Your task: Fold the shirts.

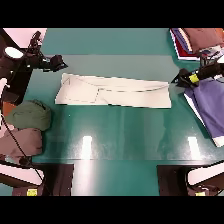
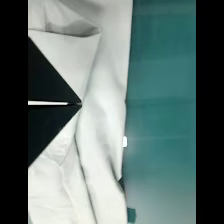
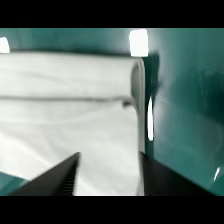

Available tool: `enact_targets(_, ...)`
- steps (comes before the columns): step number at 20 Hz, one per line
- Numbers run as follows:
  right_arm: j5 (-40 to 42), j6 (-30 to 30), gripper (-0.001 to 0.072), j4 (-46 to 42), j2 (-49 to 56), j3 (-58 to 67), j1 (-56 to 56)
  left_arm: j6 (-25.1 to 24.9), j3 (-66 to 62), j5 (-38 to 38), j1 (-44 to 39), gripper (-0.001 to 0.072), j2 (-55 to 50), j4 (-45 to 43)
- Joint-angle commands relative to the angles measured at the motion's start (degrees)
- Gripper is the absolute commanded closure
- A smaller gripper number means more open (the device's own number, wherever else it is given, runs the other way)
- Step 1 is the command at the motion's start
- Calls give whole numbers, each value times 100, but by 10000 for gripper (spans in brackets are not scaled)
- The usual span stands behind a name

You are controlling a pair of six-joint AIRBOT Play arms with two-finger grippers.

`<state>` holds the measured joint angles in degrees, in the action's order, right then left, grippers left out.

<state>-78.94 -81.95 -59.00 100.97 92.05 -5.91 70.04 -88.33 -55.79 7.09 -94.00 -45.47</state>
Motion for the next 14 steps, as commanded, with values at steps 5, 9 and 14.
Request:
enact_targets(5,402,503,206,651,26,-1119,-330,0,-111,-940,-286,685,-11,-107)
enact_targets(9,721,682,206,1056,68,-1405,-243,24,-111,-868,-811,685,-11,-284)
enact_targets(14,313,704,253,1294,557,-1056,55,229,-114,-361,-1453,685,-90,-433)
